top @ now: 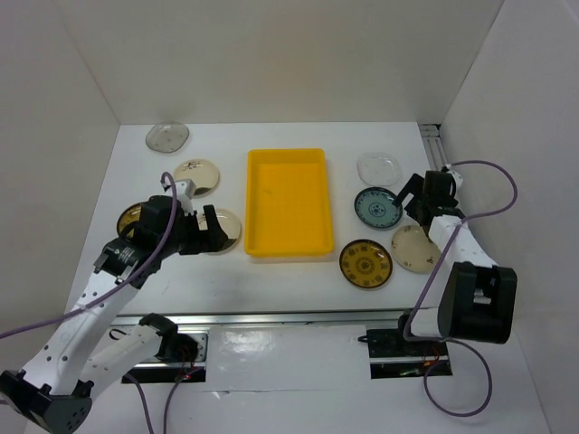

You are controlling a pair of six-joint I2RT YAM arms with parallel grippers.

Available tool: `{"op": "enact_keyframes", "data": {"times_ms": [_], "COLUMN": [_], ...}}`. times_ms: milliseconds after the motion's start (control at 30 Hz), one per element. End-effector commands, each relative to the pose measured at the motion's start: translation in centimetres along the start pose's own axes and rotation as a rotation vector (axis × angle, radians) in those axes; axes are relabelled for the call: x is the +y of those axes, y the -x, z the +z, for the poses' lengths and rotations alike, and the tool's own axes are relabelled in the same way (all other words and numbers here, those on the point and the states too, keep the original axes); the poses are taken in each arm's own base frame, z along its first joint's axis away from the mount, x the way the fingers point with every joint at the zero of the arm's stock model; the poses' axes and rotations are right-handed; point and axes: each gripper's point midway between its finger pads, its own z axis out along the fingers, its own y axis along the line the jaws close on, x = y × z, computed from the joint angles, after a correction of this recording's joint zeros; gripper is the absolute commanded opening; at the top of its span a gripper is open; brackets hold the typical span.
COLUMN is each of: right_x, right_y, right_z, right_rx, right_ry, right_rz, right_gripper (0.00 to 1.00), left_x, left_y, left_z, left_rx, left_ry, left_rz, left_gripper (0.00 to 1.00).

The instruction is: Place the plates into the plastic bin on the countertop

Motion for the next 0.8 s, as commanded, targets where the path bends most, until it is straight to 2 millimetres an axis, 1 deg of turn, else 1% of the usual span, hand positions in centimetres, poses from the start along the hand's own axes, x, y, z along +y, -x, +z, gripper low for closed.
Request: {"op": "enact_keyframes", "data": {"times_ms": [0,33,67,100,133,167,200,233,267,300,333,367,400,433,467,500,533,567,600,667,700,733,767], "right_x": [2.9,3.0,2.9,3.5,3.3,3.3,3.4,3.3,2.9,2.7,3.0,2.9,2.9,3.3,3.0,3.1,2.8,2.7,2.5,2.0,1.3,1.1,0.9], "right_y": [3.5,3.7,3.1,3.2,3.0,2.0,2.1,1.3,0.5,0.0,-0.3,-0.8,-1.3,-0.9,-1.5,-1.5,-2.0,-2.4,-2.3,-3.0,-3.4,-3.9,-3.6], "right_z": [1.7,2.1,3.0,3.3,3.8,4.7,5.3,5.8,7.0,7.5,7.9,8.7,8.9,9.0,9.3,9.3,9.2,9.5,9.5,9.7,9.9,10.0,10.0], "right_rx": [-0.088,-0.092,-0.060,-0.055,-0.041,-0.009,-0.011,0.015,0.045,0.066,0.085,0.105,0.120,0.106,0.117,0.118,0.129,0.139,0.135,0.158,0.165,0.182,0.179], "right_ry": [0.110,0.110,0.113,0.136,0.148,0.150,0.152,0.152,0.129,0.119,0.135,0.145,0.153,0.169,0.164,0.164,0.159,0.154,0.143,0.122,0.085,0.077,0.062], "right_rz": [-0.084,-0.094,-0.093,-0.094,-0.097,-0.100,-0.099,-0.101,-0.103,-0.105,-0.105,-0.114,-0.114,-0.113,-0.114,-0.103,-0.103,-0.104,-0.093,-0.095,-0.088,-0.089,-0.090], "right_gripper": [1.00,1.00,1.00,1.00,1.00,1.00,1.00,0.99,0.99,0.96,0.95,0.94,0.91,0.85,0.82,0.80,0.77,0.72,0.71,0.64,0.61,0.61,0.61], "left_x": [-1.2,-1.3,-1.3,-1.3,-1.3,-1.6,-1.6,-1.6,-1.6,-1.6,-1.7,-1.7,-1.7,-1.7,-1.7,-1.7,-1.7,-1.7,-1.7,-1.5,-1.5,-1.5,-1.5], "left_y": [0.7,0.5,0.5,0.5,0.5,0.7,0.7,0.8,0.8,0.8,0.9,0.9,0.9,1.0,1.0,1.0,1.0,1.0,1.0,1.0,1.0,1.0,1.0], "left_z": [0.3,0.5,0.5,0.5,0.5,0.5,0.5,0.3,0.3,0.3,0.0,0.0,0.0,-0.2,-0.2,-0.2,-0.2,-0.2,-0.2,0.1,0.1,0.1,0.1], "left_rx": [-0.007,0.007,0.007,0.007,0.007,0.003,0.003,-0.007,-0.007,-0.007,-0.016,-0.016,-0.016,-0.025,-0.025,-0.025,-0.025,-0.025,-0.025,-0.020,-0.020,-0.020,-0.020], "left_ry": [-0.062,-0.067,-0.067,-0.067,-0.067,-0.079,-0.080,-0.084,-0.084,-0.084,-0.089,-0.089,-0.089,-0.093,-0.093,-0.093,-0.093,-0.093,-0.093,-0.081,-0.081,-0.081,-0.081], "left_rz": [0.026,0.035,0.035,0.035,0.035,0.036,0.036,0.036,0.036,0.036,0.036,0.036,0.036,0.037,0.037,0.037,0.037,0.037,0.037,0.036,0.036,0.036,0.036], "left_gripper": [1.00,1.00,1.00,1.00,1.00,1.00,1.00,1.00,1.00,1.00,1.00,1.00,1.00,1.00,1.00,1.00,1.00,1.00,1.00,1.00,1.00,1.00,1.00]}}
